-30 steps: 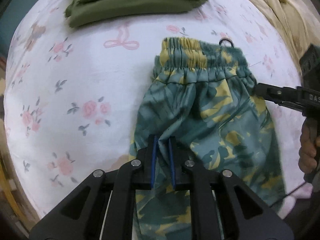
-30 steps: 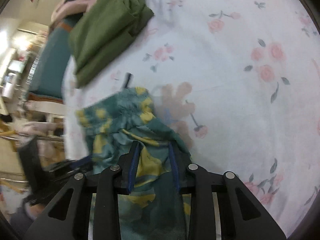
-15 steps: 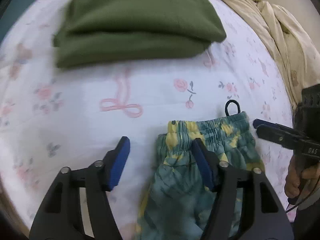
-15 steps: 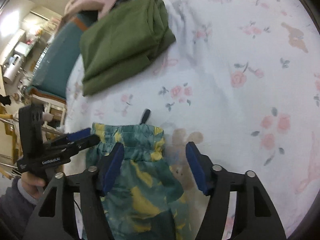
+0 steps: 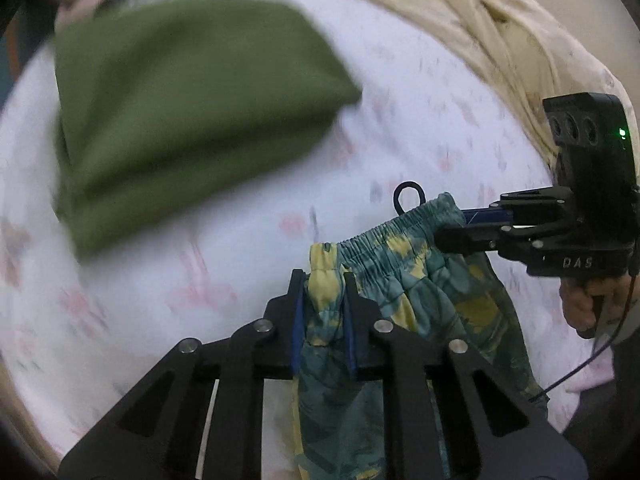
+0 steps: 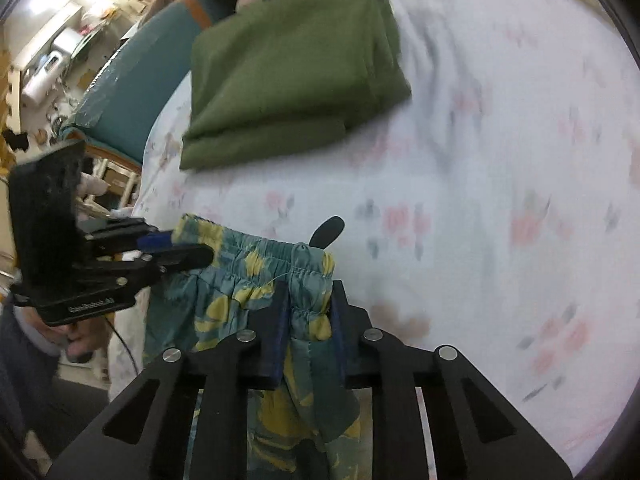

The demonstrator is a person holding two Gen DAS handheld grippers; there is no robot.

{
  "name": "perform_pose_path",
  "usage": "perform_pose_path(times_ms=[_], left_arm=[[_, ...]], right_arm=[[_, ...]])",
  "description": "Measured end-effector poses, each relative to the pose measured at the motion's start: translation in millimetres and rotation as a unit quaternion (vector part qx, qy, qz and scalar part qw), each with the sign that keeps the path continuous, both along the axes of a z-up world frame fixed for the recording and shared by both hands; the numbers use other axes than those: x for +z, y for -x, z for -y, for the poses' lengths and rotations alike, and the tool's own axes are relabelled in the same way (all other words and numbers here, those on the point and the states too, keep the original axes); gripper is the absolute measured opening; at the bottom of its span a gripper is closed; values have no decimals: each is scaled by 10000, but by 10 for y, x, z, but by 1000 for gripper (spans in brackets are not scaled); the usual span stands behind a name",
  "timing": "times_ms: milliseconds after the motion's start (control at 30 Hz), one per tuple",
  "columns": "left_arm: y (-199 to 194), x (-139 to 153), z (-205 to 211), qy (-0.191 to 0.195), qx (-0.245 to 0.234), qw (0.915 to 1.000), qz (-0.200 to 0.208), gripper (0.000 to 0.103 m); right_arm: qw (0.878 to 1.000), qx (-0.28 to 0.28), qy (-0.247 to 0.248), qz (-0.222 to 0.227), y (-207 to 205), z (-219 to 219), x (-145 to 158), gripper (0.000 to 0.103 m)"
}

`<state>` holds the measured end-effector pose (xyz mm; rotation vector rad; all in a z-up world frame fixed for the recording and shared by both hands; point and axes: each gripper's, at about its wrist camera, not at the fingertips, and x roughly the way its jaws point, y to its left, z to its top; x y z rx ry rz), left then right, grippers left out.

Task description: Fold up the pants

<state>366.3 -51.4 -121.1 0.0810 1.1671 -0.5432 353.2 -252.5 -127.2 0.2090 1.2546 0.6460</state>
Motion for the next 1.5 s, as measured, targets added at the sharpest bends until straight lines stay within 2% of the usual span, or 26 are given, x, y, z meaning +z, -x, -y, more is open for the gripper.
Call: perform_pose_path(times_ms=[67, 133, 233, 300, 500, 633, 767, 833, 1000, 1033, 1100, 1133, 1167, 1200, 1233, 1300, 1333, 1400, 1433, 1500], left_arm=[[-30, 261, -8, -66, -79, 9986, 525, 13], [45, 549, -2, -123, -207, 9933, 1131, 14], [292, 711, 26, -258, -421, 9853, 1633, 14], [478, 740, 35, -352, -610, 9808, 1821, 14], [1188, 849, 6, -271, -1168, 9726, 1992, 14], [1897, 939, 16, -455, -1688, 9575, 2294, 15], [2420, 822, 89, -741, -2103, 9484, 2256, 16], [2641, 683, 145, -1074, -2356, 9413, 2168, 17], [2995, 268, 238, -1493, -2747, 9392, 1417, 22], [3060, 200, 242, -1555, -2810, 9385, 1265, 30], [3178, 24, 247, -1849, -2983, 9331, 789, 38], [3230, -45, 224, -2002, -3104, 9274, 593, 38], [3248, -56, 203, -2084, -3126, 9252, 532, 38], [3250, -25, 156, -2085, -3101, 9265, 440, 38], [3225, 42, 109, -1928, -3031, 9325, 373, 38], [3140, 222, 10, -1425, -2754, 9504, 259, 38], [3056, 348, -51, -1003, -2472, 9636, 173, 39], [2870, 487, -105, -357, -1910, 9809, 87, 40], [2721, 522, -103, -120, -1417, 9898, 36, 40], [2535, 414, -65, -51, -727, 9972, -156, 40]], right_arm=[[9984, 36, 101, 557, -59, -17, 297, 19], [9945, 62, 134, 1040, -77, -11, 583, 19], [9912, 305, 178, 1279, 23, -3, 811, 19], [9887, 516, 226, 1391, 210, 31, 918, 19], [9826, 972, 352, 1543, 913, -27, 1105, 19], [9786, 1129, 535, 1633, 1468, -43, 1170, 19], [9798, 1094, 571, 1576, 1982, -18, 1114, 19], [9795, 1160, 702, 1488, 2257, -51, 986, 19], [9776, 1368, 1005, 1242, 2751, -159, 656, 19], [9775, 1440, 1068, 1116, 2833, -179, 576, 21], [9768, 1601, 1231, 717, 2962, -210, 396, 25], [9745, 1738, 1338, 481, 3018, -210, 297, 30], [9726, 1846, 1387, 264, 3069, -195, 231, 30], [9703, 1951, 1430, 79, 3126, -169, 186, 30], [9677, 2015, 1512, 53, 3173, -131, 189, 30], [9691, 1911, 1534, 276, 3170, -42, 312, 30], [9758, 1627, 1393, 432, 3109, 34, 424, 32], [9881, 988, 964, 673, 2934, 149, 633, 32], [9905, 784, 853, 736, 2877, 170, 689, 32], [9951, 363, 563, 722, 2708, 176, 717, 32]])
